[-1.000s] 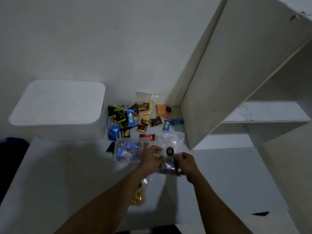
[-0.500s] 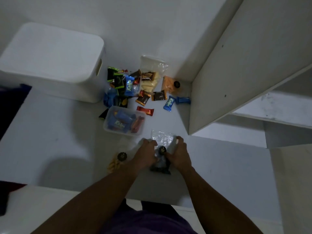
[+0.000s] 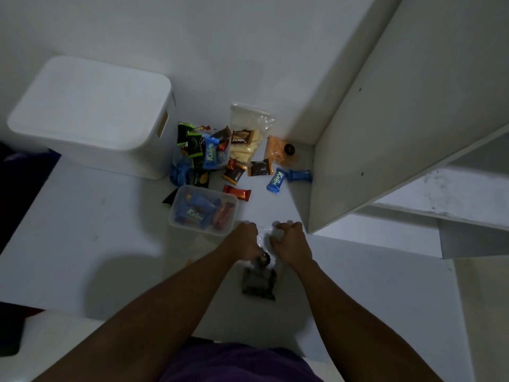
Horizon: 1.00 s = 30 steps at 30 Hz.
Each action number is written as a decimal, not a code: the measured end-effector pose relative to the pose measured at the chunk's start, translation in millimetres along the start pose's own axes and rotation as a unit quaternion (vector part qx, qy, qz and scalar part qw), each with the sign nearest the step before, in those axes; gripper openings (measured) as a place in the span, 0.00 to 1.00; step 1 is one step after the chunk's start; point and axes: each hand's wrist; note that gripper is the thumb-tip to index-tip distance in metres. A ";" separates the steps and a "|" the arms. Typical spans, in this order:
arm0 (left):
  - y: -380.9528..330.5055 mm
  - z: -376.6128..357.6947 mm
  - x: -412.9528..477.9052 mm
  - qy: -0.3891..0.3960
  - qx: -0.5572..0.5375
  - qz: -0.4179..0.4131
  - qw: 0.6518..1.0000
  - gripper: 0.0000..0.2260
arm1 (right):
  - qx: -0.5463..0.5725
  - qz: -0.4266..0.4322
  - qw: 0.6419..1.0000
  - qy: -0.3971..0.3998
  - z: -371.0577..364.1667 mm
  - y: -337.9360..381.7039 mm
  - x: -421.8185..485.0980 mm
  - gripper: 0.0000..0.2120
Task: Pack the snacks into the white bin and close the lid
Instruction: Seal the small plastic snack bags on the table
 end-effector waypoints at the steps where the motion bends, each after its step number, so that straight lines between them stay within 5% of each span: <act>1: 0.1 7.0 7.1 -0.023 -0.007 -0.002 1.000 0.21 | 0.013 0.016 1.000 -0.016 6.4 6.7 7.2 0.22; 10: -17.3 116.2 76.0 -0.243 -0.099 0.001 0.965 0.16 | 0.171 0.052 0.981 -0.081 69.7 92.2 101.4 0.04; 16: -16.7 188.9 132.4 -0.333 -0.340 0.088 0.875 0.22 | 0.269 0.030 0.953 -0.134 95.5 140.2 167.4 0.20; 21: -1.4 215.9 174.2 -0.339 -0.400 0.118 0.843 0.26 | 0.333 0.032 0.926 -0.172 95.8 156.0 205.6 0.16; 30: 15.1 209.2 186.5 -0.376 -0.434 0.098 0.813 0.13 | 0.434 0.021 0.855 -0.284 88.7 167.1 209.7 0.10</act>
Point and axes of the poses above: each hand's wrist, its own x-axis towards the middle knuckle, its own z-axis out of the back of the hand, y = z × x, and after that the axes turned 6 degrees about x, right-handed
